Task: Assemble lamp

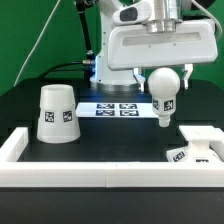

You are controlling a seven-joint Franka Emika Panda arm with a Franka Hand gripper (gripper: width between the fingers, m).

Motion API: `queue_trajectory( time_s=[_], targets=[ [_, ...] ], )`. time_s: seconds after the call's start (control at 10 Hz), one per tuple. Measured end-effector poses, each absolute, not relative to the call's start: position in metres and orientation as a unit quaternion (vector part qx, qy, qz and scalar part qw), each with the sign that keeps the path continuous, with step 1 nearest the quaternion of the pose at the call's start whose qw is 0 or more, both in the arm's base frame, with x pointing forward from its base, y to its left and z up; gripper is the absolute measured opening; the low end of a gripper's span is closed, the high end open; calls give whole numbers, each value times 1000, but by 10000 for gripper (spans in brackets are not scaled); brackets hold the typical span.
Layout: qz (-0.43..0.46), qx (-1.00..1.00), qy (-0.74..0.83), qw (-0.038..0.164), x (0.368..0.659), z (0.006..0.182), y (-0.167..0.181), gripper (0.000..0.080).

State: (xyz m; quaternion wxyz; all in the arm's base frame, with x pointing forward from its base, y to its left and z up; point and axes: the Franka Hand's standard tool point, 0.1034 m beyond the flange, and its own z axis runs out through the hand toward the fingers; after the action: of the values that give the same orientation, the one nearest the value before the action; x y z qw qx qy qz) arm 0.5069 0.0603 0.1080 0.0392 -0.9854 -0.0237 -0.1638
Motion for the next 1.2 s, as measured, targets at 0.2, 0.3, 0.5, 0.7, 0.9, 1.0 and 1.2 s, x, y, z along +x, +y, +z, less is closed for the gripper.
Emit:
queue_trajectory(
  time_s=[0.2,0.3,0.5,0.7,0.9,1.0,1.2],
  targets=[
    [-185,-981,-28,48,533,133,72,577],
    [-188,-980,-44,48,539,138,78,577],
    [-187,-979,-70,46,547,140,82,577],
    [-186,-979,-70,46,546,140,81,577],
    [-208,-973,-97,36,556,145,85,577],
    [-218,-969,-106,35,569,152,89,577],
    [-212,-968,-131,37,593,161,96,577]
  ],
)
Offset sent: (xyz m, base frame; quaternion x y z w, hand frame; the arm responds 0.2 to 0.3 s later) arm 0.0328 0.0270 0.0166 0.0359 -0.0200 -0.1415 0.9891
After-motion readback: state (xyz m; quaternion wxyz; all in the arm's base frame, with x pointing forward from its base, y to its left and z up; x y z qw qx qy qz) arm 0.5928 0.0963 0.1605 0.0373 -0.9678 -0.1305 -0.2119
